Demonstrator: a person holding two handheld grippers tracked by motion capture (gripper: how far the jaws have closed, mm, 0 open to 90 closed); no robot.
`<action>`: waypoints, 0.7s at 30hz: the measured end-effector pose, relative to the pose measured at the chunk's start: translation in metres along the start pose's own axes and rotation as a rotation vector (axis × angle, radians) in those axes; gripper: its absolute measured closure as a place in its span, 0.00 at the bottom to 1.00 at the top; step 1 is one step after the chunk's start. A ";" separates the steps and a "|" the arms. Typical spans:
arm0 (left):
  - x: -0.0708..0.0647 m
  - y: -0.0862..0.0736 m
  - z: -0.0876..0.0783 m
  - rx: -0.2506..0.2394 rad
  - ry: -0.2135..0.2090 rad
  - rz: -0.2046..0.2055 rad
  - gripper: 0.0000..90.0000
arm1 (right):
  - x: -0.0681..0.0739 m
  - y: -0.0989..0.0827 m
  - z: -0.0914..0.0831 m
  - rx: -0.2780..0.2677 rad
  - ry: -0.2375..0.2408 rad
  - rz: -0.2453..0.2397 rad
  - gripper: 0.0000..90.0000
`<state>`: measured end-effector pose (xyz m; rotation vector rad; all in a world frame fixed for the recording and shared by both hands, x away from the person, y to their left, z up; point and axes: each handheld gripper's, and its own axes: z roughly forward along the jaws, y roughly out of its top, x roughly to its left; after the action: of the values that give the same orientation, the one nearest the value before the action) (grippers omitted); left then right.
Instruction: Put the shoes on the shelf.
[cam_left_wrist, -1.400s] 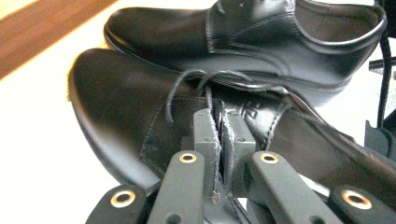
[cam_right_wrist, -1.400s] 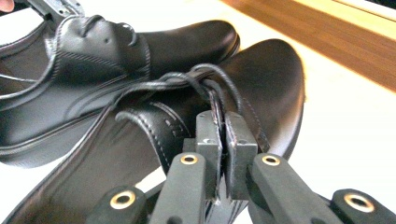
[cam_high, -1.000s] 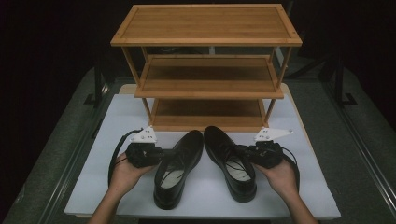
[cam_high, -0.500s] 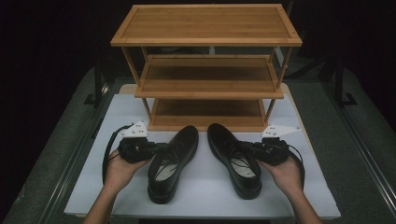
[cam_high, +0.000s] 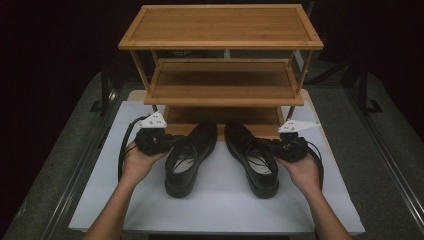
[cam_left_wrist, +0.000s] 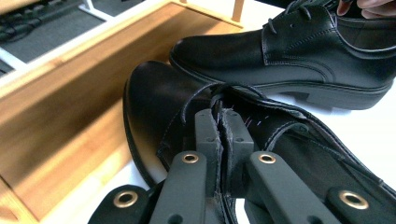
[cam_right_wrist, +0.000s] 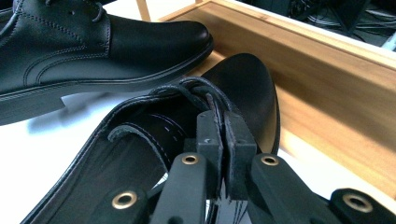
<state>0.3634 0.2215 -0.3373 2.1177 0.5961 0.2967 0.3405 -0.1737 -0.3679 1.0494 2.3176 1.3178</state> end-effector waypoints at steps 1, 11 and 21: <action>0.002 0.002 0.003 0.001 0.003 0.005 0.97 | -0.004 0.003 0.003 -0.003 -0.004 0.002 0.96; 0.023 0.017 0.037 0.005 0.041 0.019 0.97 | -0.026 0.019 0.028 -0.013 -0.039 0.009 0.96; 0.046 0.022 0.062 0.030 0.090 0.020 0.97 | -0.043 0.028 0.047 -0.013 -0.076 0.009 0.96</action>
<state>0.4359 0.1905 -0.3553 2.1486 0.6361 0.3985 0.4092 -0.1649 -0.3751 1.0875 2.2487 1.2722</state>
